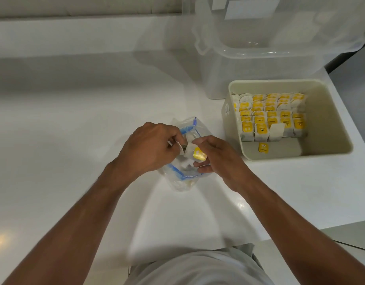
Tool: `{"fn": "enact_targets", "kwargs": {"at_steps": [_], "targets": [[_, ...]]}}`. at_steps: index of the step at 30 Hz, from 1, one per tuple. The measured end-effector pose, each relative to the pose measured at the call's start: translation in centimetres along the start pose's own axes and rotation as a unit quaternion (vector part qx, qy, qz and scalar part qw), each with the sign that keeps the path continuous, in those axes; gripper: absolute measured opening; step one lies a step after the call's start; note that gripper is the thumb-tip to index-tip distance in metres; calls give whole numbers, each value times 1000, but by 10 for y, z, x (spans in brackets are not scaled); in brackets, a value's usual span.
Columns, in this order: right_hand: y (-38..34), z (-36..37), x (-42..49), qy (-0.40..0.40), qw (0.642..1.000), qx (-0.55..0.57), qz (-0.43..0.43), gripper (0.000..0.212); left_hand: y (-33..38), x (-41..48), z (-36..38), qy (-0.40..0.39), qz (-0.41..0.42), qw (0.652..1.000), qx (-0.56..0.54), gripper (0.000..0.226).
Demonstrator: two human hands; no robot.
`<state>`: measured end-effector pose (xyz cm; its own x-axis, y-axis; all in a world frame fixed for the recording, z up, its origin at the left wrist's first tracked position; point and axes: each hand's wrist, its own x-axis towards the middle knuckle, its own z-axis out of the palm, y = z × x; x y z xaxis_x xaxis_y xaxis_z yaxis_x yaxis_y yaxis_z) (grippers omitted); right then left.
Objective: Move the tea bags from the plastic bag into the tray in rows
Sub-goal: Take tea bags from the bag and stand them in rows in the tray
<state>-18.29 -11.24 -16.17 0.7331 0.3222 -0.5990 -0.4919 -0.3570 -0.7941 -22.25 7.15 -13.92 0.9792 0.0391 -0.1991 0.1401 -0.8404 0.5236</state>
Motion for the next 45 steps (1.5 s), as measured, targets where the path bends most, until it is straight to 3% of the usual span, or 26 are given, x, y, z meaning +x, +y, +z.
{"fn": "enact_targets", "kwargs": {"at_steps": [3, 7, 10, 13, 16, 19, 22, 25, 30, 32, 34, 36, 40, 45], "targets": [[5, 1, 1, 3, 995, -91, -36, 13, 4, 1, 1, -6, -5, 1000, 9, 14], [7, 1, 1, 59, 953, -279, -106, 33, 4, 2, 0, -10, -7, 1000, 0, 8], [0, 1, -4, 97, 924, -343, -139, 22, 2, 0, -2, -25, 2, 999, -25, 24], [-6, -1, -11, 73, 906, -372, -192, 14, 3, 0, -5, -23, 10, 998, -66, 27], [-10, -3, -16, 46, 861, -451, -233, 19, 3, 2, -10, -3, 9, 995, -100, 22], [-21, -11, -18, 102, 818, -514, -235, 22, 1, 2, -15, 9, -2, 993, -117, 19], [-31, -16, -19, 43, 846, -489, -210, 21, -1, 4, -18, 7, -2, 994, -105, 18], [-36, -19, -21, 74, 810, -545, -204, 22, -3, 3, -18, -1, 30, 996, -83, 21], [-42, -23, -23, 83, 851, -480, -196, 13, -3, 2, -21, -15, 47, 998, -44, 17], [-44, -26, -23, 57, 873, -452, -176, 13, -2, 3, -23, -33, 42, 997, -49, 20], [-45, -28, -23, 45, 867, -461, -183, 15, -1, 3, -23, -42, 36, 997, -56, 23], [-45, -29, -22, 7, 894, -408, -185, 12, 2, 3, -22, -40, 32, 996, -70, 19], [-40, -27, -21, -11, 860, -452, -237, 7, 4, 6, -21, -11, 33, 995, -99, 7], [-48, -26, -20, -20, 873, -410, -265, 3, 13, 8, -27, -36, 30, 995, -83, 30]]}}
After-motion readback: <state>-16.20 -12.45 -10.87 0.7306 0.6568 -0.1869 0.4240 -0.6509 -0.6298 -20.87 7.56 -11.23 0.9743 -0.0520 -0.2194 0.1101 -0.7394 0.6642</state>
